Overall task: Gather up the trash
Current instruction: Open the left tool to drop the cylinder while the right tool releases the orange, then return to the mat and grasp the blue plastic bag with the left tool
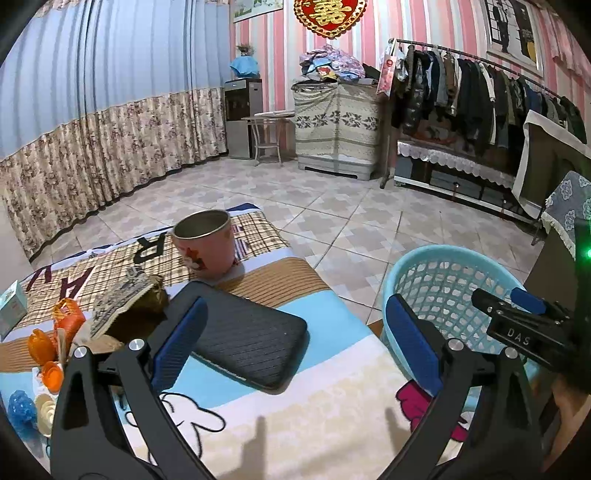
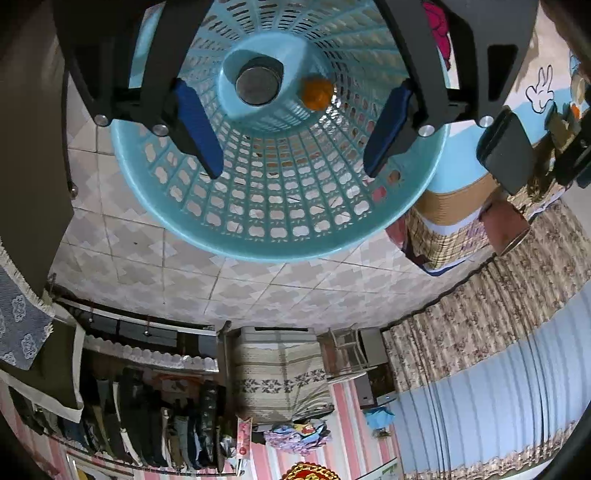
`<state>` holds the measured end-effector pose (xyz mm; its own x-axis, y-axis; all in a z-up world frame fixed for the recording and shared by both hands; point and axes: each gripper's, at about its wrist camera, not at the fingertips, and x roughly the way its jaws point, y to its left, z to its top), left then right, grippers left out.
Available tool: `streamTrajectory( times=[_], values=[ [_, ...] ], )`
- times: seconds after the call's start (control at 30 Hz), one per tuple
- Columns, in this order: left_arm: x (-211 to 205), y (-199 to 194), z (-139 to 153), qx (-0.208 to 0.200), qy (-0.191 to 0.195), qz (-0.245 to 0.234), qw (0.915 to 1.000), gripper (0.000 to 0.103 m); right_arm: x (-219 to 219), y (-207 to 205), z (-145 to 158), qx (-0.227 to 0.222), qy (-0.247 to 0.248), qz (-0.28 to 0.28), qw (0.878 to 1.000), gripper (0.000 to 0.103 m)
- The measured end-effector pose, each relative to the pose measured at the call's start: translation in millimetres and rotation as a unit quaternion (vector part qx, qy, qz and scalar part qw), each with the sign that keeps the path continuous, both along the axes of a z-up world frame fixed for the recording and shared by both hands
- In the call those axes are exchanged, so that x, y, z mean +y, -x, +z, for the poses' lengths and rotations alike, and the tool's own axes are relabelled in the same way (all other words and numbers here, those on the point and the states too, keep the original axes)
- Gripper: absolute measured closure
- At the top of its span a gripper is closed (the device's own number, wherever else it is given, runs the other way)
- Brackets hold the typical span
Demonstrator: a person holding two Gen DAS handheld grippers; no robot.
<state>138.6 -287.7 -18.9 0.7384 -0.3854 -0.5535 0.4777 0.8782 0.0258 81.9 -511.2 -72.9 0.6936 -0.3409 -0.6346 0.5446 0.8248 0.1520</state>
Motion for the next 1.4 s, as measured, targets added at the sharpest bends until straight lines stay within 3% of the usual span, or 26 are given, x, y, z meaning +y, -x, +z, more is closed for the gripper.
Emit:
streamTrajectory(
  times=[0.63,0.9,1.03,1.13,1.4],
  values=[
    [81.0,21.0,22.4,-0.016,0.003,0.059,0.9981,0.006,34.6,11.6,31.1,-0.014,0.037,-0.005,0.999,0.017],
    [153.3,25.7,26.4,-0.01,0.001,0.116,0.9933,0.006,94.4,-0.3,55.4,-0.042,0.036,0.059,0.997,0.01],
    [190.8,23.9,18.5,-0.015,-0.036,0.152,0.9877,0.005,130.6,-8.8,60.3,-0.048,0.039,0.093,0.994,0.009],
    [218.5,19.4,9.6,-0.006,-0.051,0.176,0.9831,0.005,154.4,-15.5,58.8,-0.052,0.033,0.115,0.991,0.009],
    [277.2,2.9,-14.2,0.018,-0.043,0.222,0.9739,0.005,195.9,-35.0,42.5,-0.03,0.031,0.156,0.987,0.009]
  ],
)
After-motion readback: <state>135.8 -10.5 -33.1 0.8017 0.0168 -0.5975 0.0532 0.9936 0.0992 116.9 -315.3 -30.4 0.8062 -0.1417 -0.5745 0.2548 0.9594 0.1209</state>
